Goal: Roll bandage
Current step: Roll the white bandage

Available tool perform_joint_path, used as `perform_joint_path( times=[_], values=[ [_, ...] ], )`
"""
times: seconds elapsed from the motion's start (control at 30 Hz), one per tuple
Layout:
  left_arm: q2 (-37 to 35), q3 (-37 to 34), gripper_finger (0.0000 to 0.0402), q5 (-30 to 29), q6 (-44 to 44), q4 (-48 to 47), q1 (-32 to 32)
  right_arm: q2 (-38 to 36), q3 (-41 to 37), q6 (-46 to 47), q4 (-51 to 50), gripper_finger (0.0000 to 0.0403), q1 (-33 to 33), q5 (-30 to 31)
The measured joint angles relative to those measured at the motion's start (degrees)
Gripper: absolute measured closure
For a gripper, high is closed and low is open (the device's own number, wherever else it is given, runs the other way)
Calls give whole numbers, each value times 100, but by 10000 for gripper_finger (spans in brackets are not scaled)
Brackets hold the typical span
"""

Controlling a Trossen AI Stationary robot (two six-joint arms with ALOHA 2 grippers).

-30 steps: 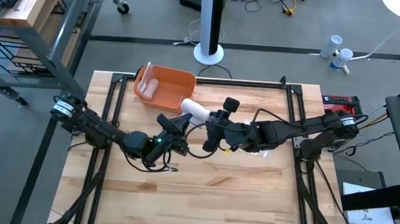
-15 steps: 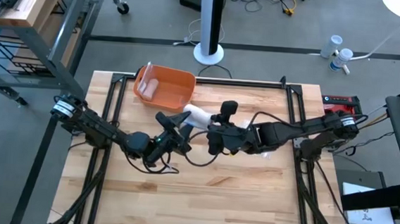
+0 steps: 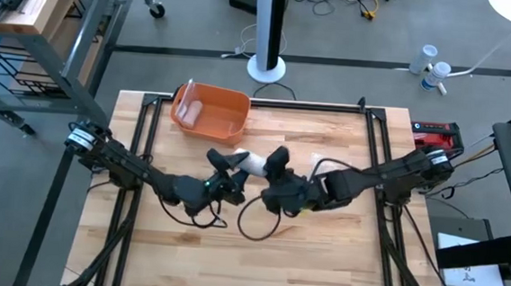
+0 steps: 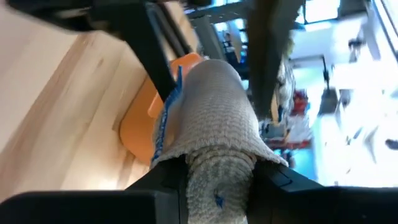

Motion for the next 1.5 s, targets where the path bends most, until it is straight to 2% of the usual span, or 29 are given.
perform_joint_path(
  times=[0.13,0.3,0.4,0.53,0.67,0.87,1.0,1.27,1.5],
  values=[
    [2,314,169,105,-961,-1811,-19,254,0,-644,-26,311,123,-63],
    [2,973,170,391,-2761,-4417,-21,397,-7,-1340,-36,311,276,-166],
    [2,1313,170,1054,-3782,-5380,-19,422,-8,-1806,-65,311,356,-244],
    [0,1695,171,2116,-4731,-6294,-5,442,-9,-2267,-63,311,445,-325],
    [0,1978,171,2622,-5575,-6892,-15,444,-9,-2418,-47,307,506,-338],
    [-4,2231,172,2692,-6425,-7420,-51,444,-9,-2314,-61,282,540,-297],
    [-7,2208,187,2683,-6567,-7452,-177,444,-9,-1750,-74,262,540,-334],
    [-14,2232,254,2677,-6615,-7602,-288,360,-9,-798,-115,206,573,-351],
    [-180,2141,263,2672,-6772,-7960,-288,-31,-11,3,-593,169,695,-611]
  ],
)
